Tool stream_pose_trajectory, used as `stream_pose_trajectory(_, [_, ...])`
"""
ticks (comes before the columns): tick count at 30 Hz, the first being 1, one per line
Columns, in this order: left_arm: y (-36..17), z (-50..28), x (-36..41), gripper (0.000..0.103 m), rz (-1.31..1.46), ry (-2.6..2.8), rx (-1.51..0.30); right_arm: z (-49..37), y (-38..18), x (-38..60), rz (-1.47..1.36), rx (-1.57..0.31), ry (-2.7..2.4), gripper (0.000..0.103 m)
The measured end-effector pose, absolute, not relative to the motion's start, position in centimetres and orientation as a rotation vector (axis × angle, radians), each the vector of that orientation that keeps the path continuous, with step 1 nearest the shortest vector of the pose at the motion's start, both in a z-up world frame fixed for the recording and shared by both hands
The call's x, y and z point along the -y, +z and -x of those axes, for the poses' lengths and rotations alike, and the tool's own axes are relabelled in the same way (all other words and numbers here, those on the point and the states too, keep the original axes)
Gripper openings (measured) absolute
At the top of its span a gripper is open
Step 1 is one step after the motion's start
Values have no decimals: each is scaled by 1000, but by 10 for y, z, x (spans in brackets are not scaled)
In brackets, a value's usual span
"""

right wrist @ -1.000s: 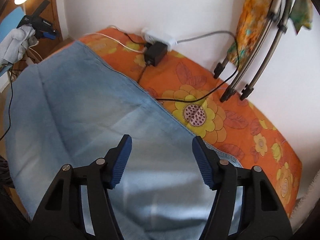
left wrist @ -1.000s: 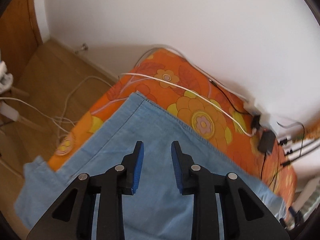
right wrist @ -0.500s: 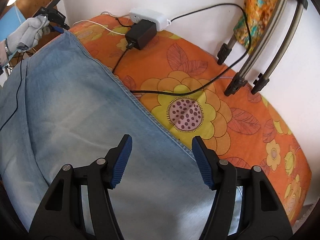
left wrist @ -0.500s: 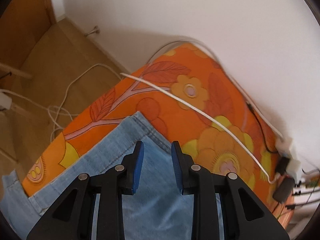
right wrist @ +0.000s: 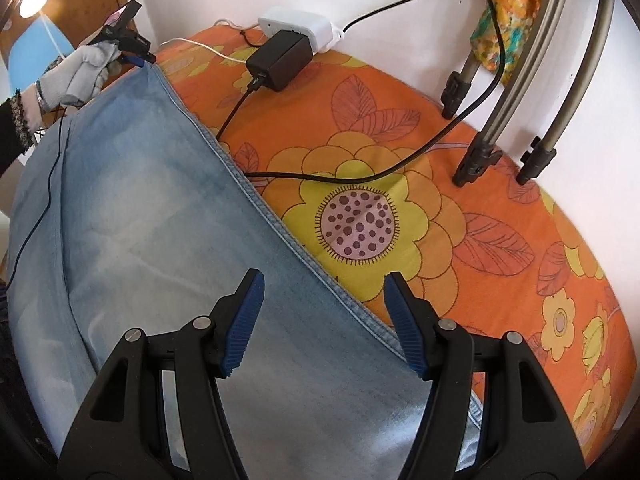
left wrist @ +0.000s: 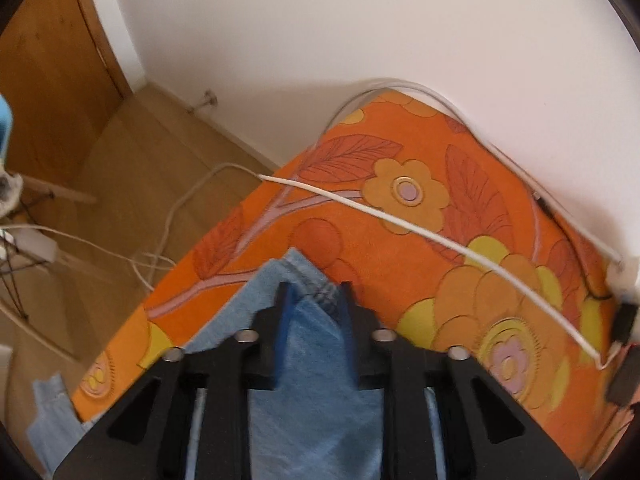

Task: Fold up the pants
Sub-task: 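Lower the left tool to the jeans hem while the right tool reaches the other leg hem, then close both tools on the leg hems and lift the jeans off the bed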

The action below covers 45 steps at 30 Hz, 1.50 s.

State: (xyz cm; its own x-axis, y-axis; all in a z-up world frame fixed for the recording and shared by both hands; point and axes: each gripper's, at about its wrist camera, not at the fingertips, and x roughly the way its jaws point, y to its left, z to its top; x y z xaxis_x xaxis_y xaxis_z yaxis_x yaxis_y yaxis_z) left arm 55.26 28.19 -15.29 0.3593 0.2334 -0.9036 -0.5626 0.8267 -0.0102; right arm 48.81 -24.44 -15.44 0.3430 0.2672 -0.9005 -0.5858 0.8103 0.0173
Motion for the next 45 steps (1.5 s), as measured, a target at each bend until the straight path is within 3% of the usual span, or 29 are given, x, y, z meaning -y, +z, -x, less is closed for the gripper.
stream_pose_trajectory(3, [-151,-545,-291,4,410,513,-1050,-491,-157,241,337,-1105,597,66])
stream_pose_trajectory(13, [-127,-520,-302,3,502,437,-937,-505,-181,226,380,-1180,603,68])
stream_pose_trajectory(14, [-123,-515,-299,3,508,432,-928,-505,-181,224,376,-1180,602,63])
stream_pose_trajectory(16, [-116,-511,-296,3,518,421,-908,-500,-180,221,376,-1171,615,45])
stream_pose_trajectory(17, [-113,-510,-295,3,511,415,-901,-497,-178,218,386,-1163,622,21])
stream_pose_trajectory(18, [-110,-507,-296,3,502,416,-894,-493,-177,214,390,-1161,626,7])
stream_pose_trajectory(24, [-94,-498,-297,3,517,390,-864,-477,-169,200,450,-1103,553,4])
stream_pose_trajectory(36, [-21,-461,-290,3,528,322,-753,-430,-76,214,459,-890,439,4])
stream_pose_trajectory(45, [29,-371,-302,3,538,262,-656,-353,-12,208,489,-742,371,3])
